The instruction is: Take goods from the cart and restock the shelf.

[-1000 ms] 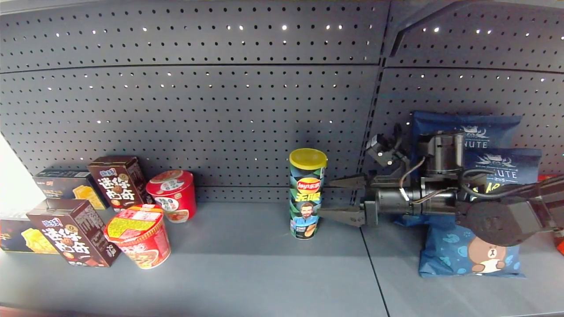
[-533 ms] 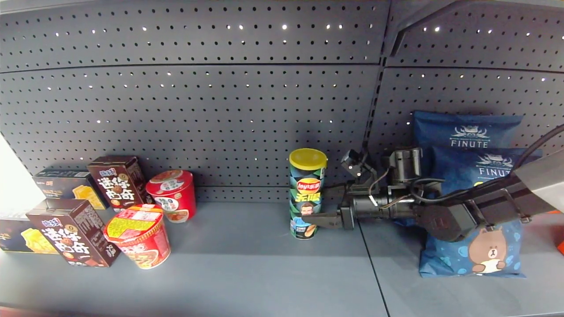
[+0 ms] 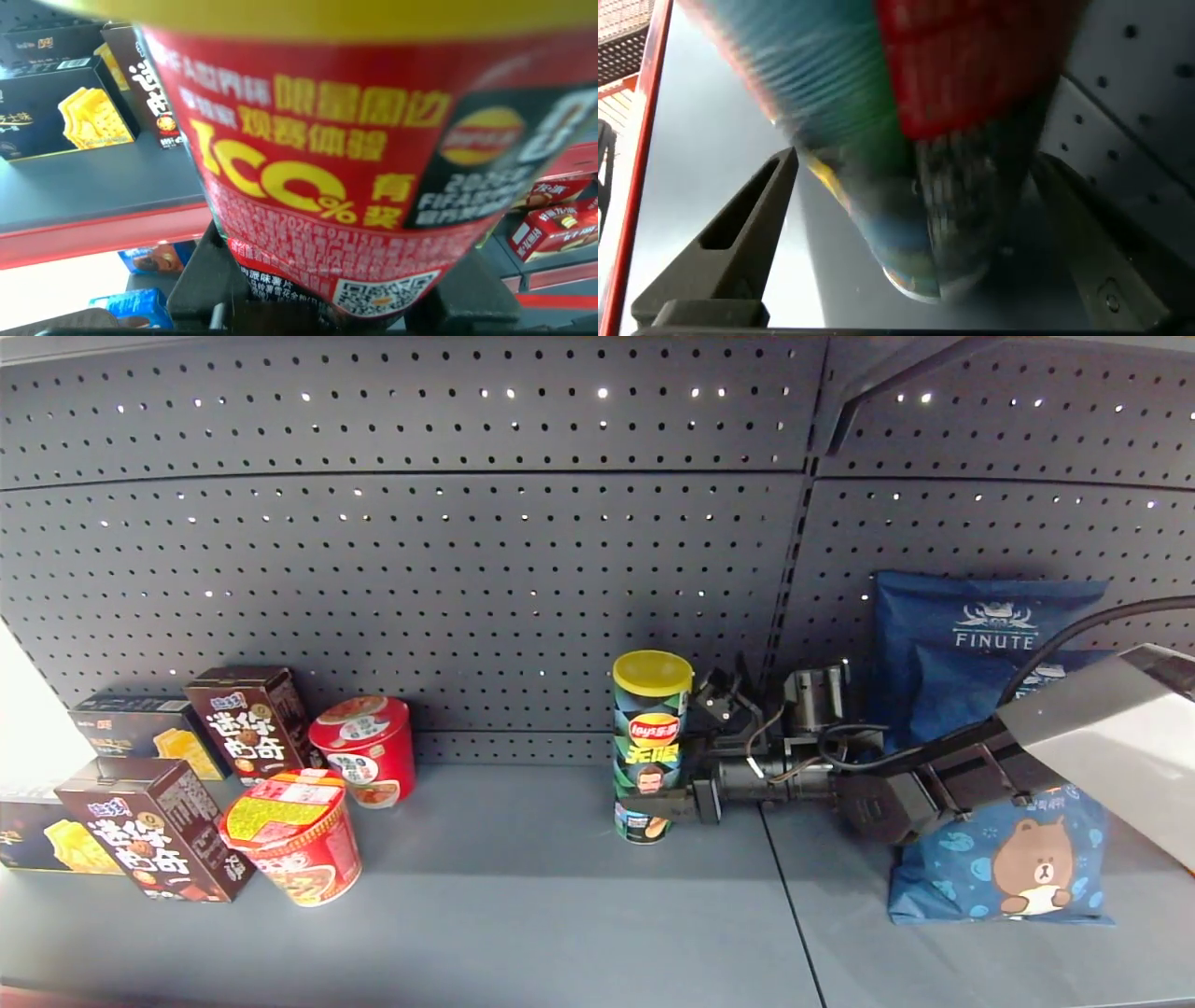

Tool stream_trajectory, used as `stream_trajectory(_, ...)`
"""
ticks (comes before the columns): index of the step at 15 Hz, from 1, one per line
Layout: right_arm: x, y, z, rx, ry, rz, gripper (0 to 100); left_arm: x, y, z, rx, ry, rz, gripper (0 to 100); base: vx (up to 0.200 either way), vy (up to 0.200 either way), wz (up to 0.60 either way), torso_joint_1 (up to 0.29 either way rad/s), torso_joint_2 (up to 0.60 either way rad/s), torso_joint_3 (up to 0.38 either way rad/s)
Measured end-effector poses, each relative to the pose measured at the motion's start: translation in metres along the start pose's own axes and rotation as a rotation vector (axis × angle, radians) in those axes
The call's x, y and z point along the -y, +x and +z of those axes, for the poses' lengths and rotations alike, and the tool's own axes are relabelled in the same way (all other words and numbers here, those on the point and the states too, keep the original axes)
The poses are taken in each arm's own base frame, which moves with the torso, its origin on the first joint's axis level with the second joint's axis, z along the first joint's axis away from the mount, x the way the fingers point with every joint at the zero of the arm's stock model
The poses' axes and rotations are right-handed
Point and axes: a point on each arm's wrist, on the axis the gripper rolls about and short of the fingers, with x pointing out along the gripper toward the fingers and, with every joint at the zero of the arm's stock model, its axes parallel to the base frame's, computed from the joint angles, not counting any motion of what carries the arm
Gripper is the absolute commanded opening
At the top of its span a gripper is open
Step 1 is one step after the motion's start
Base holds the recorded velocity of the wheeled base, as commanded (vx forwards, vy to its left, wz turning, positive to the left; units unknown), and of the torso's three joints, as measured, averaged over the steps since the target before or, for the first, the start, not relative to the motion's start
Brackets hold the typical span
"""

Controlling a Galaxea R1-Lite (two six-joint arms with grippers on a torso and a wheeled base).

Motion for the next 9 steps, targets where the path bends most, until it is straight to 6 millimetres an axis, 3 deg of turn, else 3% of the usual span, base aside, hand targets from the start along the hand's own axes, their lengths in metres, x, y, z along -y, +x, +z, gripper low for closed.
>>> stream_trajectory(9,-0.0015,0.0083,-0.0058,0.002,0.018,0.014,100,0.0003,0.0016,-0.0036,-0.017,0.004,-0.004,0,0.0,0.0,0.0,0.0,0.0,0.0)
